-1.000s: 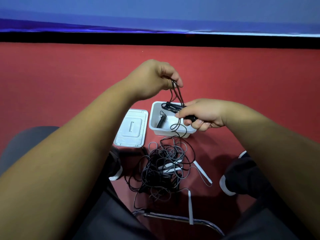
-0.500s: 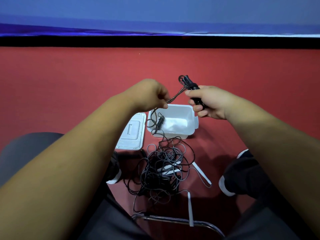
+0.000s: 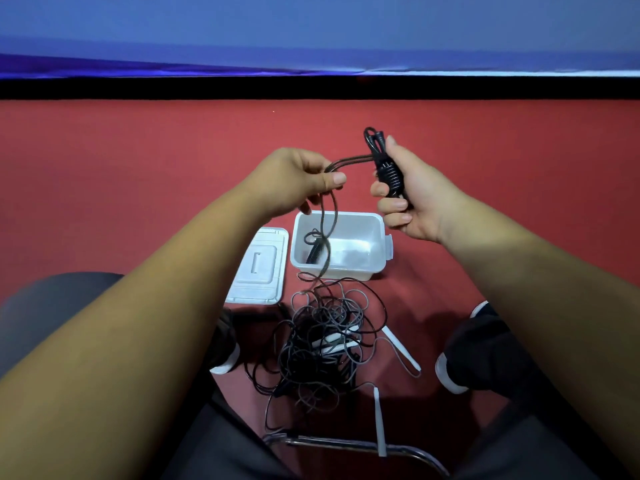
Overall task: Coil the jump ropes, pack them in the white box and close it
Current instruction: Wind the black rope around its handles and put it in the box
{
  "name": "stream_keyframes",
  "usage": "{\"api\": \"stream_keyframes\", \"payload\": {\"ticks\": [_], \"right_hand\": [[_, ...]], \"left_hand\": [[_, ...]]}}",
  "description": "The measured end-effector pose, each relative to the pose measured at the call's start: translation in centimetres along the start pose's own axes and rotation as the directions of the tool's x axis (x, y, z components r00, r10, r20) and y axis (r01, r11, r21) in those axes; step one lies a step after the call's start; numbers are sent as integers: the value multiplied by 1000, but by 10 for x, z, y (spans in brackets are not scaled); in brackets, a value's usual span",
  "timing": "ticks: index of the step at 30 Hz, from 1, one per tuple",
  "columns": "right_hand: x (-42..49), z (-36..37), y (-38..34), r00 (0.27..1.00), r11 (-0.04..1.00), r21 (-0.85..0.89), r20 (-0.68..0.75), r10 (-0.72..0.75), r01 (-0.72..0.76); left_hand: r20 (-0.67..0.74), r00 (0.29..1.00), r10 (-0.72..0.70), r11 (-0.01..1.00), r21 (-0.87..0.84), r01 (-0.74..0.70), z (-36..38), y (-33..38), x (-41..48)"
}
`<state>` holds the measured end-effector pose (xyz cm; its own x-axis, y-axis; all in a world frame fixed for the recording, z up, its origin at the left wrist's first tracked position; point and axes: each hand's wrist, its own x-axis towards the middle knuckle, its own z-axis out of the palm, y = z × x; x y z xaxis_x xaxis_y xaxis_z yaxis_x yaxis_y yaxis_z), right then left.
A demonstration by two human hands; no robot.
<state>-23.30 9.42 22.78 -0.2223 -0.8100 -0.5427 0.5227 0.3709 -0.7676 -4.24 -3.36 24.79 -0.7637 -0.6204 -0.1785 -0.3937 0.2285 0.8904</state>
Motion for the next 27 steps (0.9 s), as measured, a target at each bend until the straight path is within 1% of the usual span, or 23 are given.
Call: {"api": "stream_keyframes", "payload": {"ticks": [3, 6, 10, 12, 14, 15, 16, 18, 22, 24, 27], "right_hand": [[0, -1, -1, 1000, 1000, 19, -11, -8, 8], [-1, -1, -2, 1000, 1000, 24, -11, -11, 12], [-3, -1, -5, 1000, 999, 43, 4, -10, 10], [-4, -1, -7, 1000, 999, 47, 10, -6, 6], [-4, -2, -9, 1000, 998, 57, 22, 5, -7], [-5, -2, -10, 1000, 998, 56, 26, 12, -13], [-6, -2, -11, 999, 999, 49, 28, 17, -18], [-7, -1, -13, 999, 1000, 13, 41, 28, -29], [-12, 3, -13, 992, 993, -94, 101, 76, -67], [-15, 5, -13, 984, 986, -144, 141, 108, -88], [-21, 10, -13, 958, 978, -158, 230, 171, -137]], "left_hand": [[38, 996, 81, 995, 50, -83, -3, 2, -1], [103, 987, 121, 993, -12, -120, -6, 2, -3], [182, 978, 106, 982, -173, -74, -7, 2, -5], [197, 976, 94, 977, -208, -53, -7, 2, -4], [182, 981, 62, 976, -215, -22, -8, 0, -3], [164, 986, 42, 984, -179, -13, -9, -2, -2], [146, 989, 31, 994, -104, -15, -10, -4, -1], [125, 992, 24, 995, 89, -36, -9, -9, 0], [83, 996, -37, 932, 364, 4, -6, -15, 1], [71, 996, -62, 897, 442, 24, -6, -16, 2], [69, 994, -80, 880, 473, 39, -5, -15, 2]]}}
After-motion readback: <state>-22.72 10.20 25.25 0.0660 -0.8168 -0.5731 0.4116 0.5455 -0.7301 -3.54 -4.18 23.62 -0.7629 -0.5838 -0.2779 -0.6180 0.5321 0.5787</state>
